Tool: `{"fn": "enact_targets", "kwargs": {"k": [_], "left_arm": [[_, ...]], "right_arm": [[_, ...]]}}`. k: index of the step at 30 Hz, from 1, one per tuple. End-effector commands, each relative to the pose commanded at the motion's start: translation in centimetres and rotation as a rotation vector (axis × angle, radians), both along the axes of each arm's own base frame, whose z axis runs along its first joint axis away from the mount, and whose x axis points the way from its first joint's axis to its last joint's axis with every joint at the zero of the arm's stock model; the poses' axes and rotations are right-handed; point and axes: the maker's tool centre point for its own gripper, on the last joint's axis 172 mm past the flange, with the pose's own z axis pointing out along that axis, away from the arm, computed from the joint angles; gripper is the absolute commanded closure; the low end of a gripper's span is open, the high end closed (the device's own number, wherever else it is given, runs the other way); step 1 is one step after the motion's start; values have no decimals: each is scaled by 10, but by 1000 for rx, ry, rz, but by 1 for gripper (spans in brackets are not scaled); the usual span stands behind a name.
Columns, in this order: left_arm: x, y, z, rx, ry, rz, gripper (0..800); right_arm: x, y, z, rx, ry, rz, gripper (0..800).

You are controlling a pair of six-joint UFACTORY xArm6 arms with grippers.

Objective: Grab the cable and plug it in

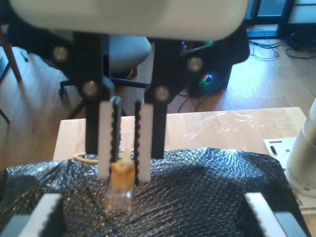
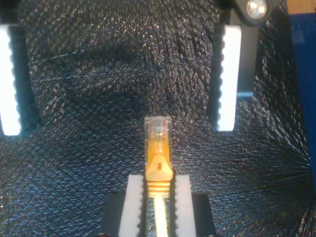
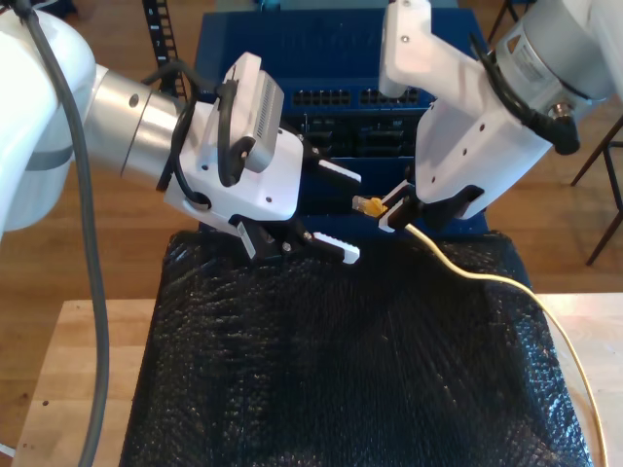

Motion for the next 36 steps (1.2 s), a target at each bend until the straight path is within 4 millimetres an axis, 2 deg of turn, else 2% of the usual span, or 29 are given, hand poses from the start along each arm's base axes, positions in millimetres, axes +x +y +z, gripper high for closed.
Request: {"fn": "enact_targets", "kwargs": {"k": [14,18,20,30,33,36], "left_arm": [[4,1,-1,3,-10,9,11],[4,1,-1,5,-12,9,52],[4,1,-1,4,-15,8,105],[3,2,-5,1,-33,-4,239],[2,2,-7,0,-28,-3,326],[-1,2,-3,0,-44,-3,330]], "right_arm": [[-4,9,0,36,14,18,796],[-3,9,-2,34,20,17,796],[-3,9,-3,34,21,17,794],[-3,9,-3,34,21,16,794],[-3,9,-2,34,20,16,794],[-3,9,-3,34,21,16,794]]}}
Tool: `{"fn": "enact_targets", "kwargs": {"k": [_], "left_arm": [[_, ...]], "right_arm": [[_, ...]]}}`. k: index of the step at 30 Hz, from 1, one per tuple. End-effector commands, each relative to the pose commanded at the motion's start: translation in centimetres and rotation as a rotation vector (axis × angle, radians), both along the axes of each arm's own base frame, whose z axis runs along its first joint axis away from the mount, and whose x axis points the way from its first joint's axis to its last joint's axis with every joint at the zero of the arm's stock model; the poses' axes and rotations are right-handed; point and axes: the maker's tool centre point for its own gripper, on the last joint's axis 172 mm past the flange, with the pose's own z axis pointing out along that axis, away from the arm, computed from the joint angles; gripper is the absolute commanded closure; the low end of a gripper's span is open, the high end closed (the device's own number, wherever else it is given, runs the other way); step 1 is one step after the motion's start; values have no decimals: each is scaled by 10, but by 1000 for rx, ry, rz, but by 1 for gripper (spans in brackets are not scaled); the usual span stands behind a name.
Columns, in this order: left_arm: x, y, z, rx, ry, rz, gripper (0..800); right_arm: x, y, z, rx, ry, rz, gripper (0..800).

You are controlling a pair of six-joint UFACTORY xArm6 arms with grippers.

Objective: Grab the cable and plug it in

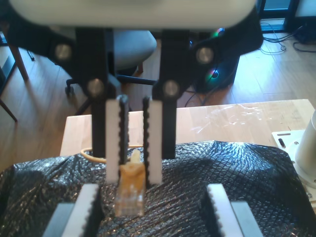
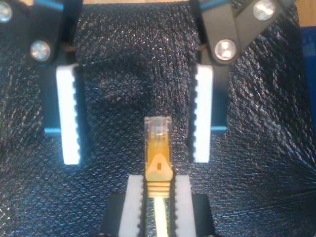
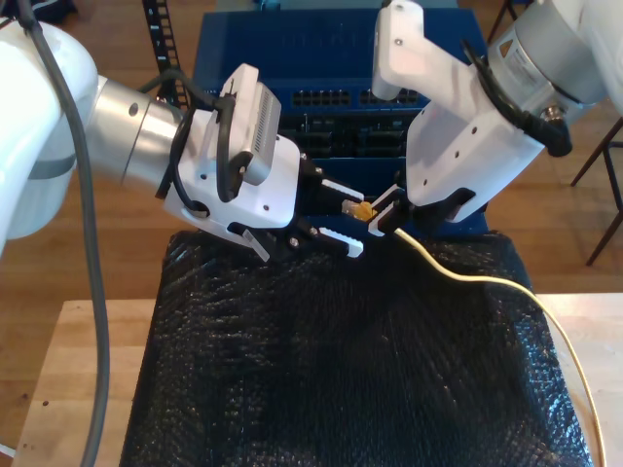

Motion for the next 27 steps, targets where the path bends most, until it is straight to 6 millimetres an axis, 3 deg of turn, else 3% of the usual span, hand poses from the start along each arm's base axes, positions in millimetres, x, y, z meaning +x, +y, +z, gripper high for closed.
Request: {"fn": "enact_targets", "kwargs": {"k": [13,27], "left_arm": [[0,1,1,0,-3,1,362],[-1,0,-3,-2,8,4,518]], "right_arm": [[-1,-2,-3,-2,6,-3,794],[0,-3,-2,-1,3,-6,794]]}}
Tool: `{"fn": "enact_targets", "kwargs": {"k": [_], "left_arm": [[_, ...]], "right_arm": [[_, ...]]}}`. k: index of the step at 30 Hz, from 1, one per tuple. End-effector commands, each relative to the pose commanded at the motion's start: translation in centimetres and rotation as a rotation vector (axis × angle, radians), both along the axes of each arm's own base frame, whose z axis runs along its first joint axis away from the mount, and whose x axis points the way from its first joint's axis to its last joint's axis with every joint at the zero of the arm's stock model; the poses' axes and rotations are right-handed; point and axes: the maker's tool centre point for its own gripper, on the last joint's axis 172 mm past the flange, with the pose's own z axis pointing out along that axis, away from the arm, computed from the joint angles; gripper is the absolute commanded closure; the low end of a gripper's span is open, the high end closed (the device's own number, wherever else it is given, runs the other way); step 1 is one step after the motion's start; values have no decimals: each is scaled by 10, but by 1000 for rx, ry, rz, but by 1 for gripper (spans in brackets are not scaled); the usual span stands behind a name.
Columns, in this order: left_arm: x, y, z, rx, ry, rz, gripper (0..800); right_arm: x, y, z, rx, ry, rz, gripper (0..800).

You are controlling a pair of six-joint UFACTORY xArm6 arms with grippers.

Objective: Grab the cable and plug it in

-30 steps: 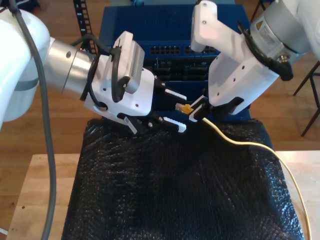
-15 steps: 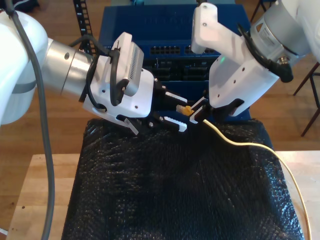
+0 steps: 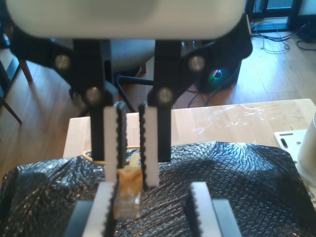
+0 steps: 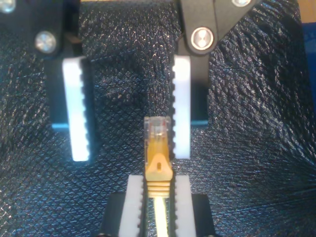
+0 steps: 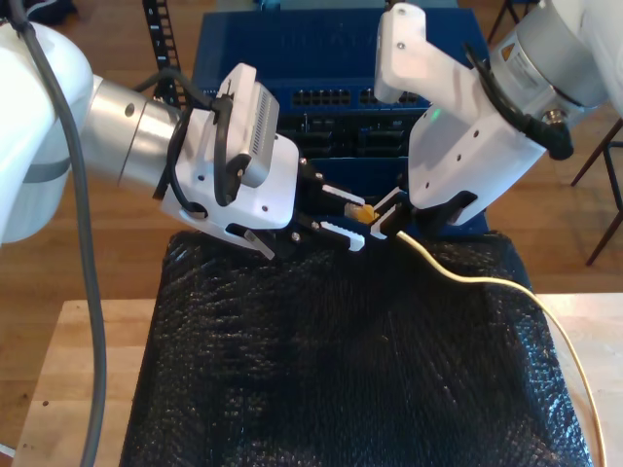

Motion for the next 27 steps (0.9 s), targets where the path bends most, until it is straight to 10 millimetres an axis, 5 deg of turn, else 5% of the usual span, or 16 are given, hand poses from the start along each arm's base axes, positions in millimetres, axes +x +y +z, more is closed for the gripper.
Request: {"fn": "enact_targets", "kwargs": {"k": [27], "left_arm": [[11,1,-1,-22,-2,51,557]], "right_arm": [[-2,1,0,-1,2,5,794]]}}
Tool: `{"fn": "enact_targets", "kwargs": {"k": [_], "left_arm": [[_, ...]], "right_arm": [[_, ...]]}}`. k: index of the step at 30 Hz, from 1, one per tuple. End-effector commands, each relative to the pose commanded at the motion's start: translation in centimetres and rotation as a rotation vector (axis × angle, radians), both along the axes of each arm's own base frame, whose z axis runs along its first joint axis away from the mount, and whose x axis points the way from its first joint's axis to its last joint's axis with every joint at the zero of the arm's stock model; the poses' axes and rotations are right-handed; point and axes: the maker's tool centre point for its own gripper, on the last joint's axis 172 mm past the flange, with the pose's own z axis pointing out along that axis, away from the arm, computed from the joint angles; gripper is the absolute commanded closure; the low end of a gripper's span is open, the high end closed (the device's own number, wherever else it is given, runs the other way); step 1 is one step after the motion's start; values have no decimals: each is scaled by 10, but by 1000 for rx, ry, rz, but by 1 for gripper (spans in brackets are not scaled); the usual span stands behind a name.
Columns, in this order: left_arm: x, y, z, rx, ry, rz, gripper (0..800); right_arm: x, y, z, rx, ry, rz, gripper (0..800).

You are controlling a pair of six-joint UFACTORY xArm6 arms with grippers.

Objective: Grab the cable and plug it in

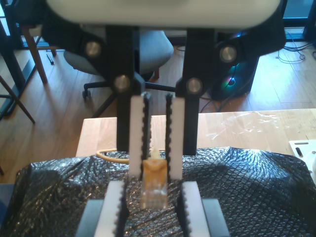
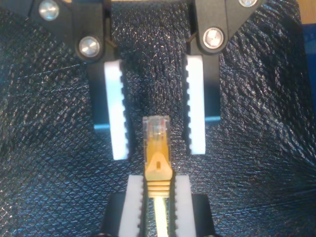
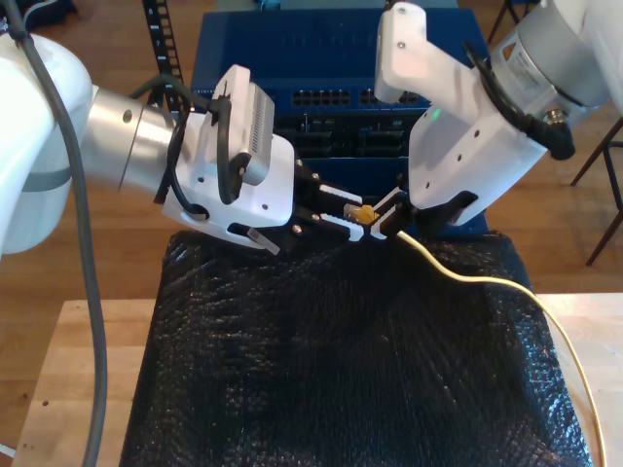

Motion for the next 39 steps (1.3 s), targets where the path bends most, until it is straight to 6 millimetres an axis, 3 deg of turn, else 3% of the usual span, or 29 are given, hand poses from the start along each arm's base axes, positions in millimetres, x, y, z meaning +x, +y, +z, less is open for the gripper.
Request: {"fn": "enact_targets", "kwargs": {"k": [29,39], "left_arm": [[2,-1,6,-19,-5,9,557],[1,-1,7,-19,-8,9,595]], "right_arm": [[-1,1,1,4,1,0,794],[-1,1,0,3,4,0,794]]}}
